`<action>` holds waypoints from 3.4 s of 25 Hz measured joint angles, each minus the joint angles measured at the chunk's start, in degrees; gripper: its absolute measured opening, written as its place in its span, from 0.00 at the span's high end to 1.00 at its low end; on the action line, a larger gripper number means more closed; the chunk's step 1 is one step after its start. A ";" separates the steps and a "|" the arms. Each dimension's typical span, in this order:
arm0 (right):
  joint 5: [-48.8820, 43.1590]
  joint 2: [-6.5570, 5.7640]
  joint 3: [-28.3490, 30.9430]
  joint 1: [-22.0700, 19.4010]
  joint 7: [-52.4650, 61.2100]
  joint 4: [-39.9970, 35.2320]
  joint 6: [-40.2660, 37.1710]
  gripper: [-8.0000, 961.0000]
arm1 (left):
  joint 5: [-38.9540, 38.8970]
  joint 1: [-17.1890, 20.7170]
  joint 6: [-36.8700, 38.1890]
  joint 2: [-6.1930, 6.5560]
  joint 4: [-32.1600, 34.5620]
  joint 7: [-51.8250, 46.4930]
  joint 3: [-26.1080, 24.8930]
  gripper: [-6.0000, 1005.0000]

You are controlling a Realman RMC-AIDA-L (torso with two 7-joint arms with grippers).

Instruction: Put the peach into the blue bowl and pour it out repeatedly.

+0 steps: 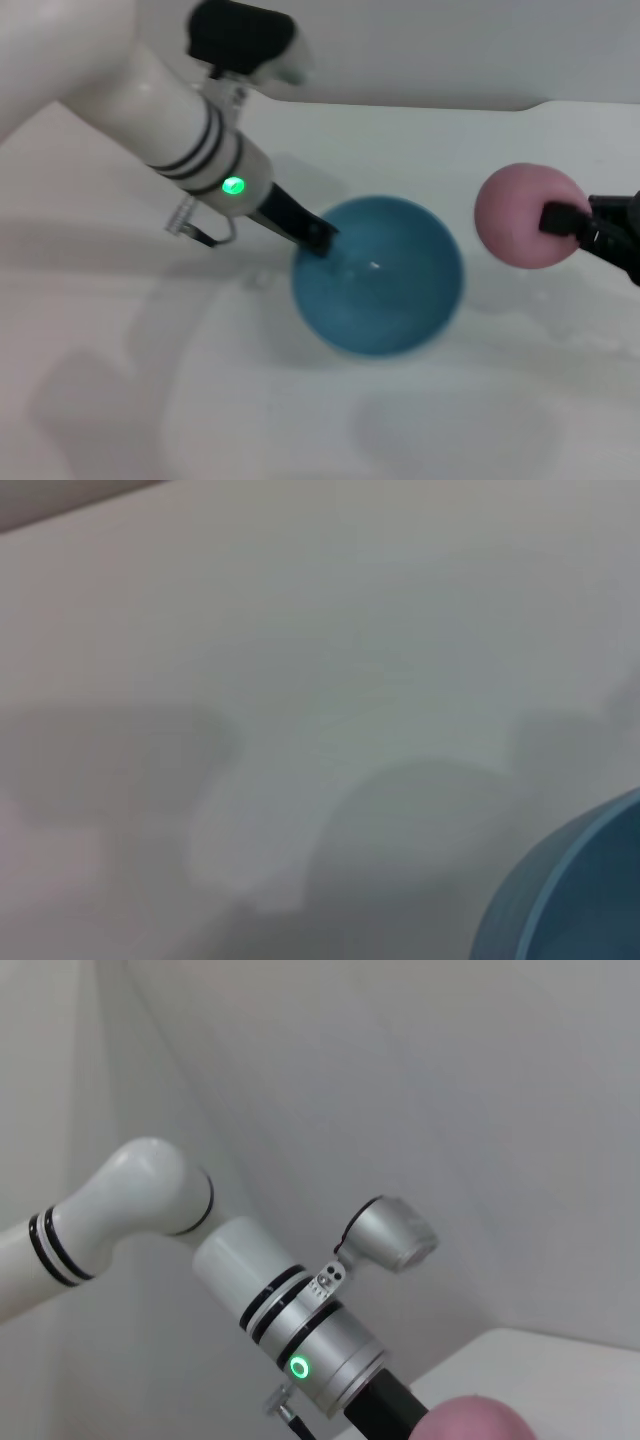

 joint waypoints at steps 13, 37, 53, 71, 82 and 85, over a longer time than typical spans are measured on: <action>-20.35 3.57 -1.73 6.01 4.92 -2.21 7.82 0.85 | -8.20 -3.07 -1.61 -0.34 -0.93 -1.37 9.50 0.99; -4.30 2.68 10.31 2.82 8.07 -8.08 4.68 0.60 | -8.59 -3.28 -4.08 -0.31 -2.65 -1.07 11.67 0.99; -1.84 3.13 15.94 -0.49 7.94 -6.58 4.63 0.60 | -8.72 -3.27 -7.46 -0.25 -7.47 -1.30 12.66 0.89; -1.73 3.37 15.83 -0.94 6.23 -3.17 4.78 0.60 | -10.46 1.16 -5.67 0.65 -6.07 5.24 -6.20 0.42; 4.40 3.42 18.88 -0.70 -6.23 8.42 11.72 0.60 | -47.48 12.34 -2.26 0.73 -16.46 38.18 -32.72 0.22; 8.51 3.44 20.46 -0.71 -9.42 11.40 12.84 0.60 | -59.41 14.11 5.49 0.76 -25.11 49.94 -42.83 0.20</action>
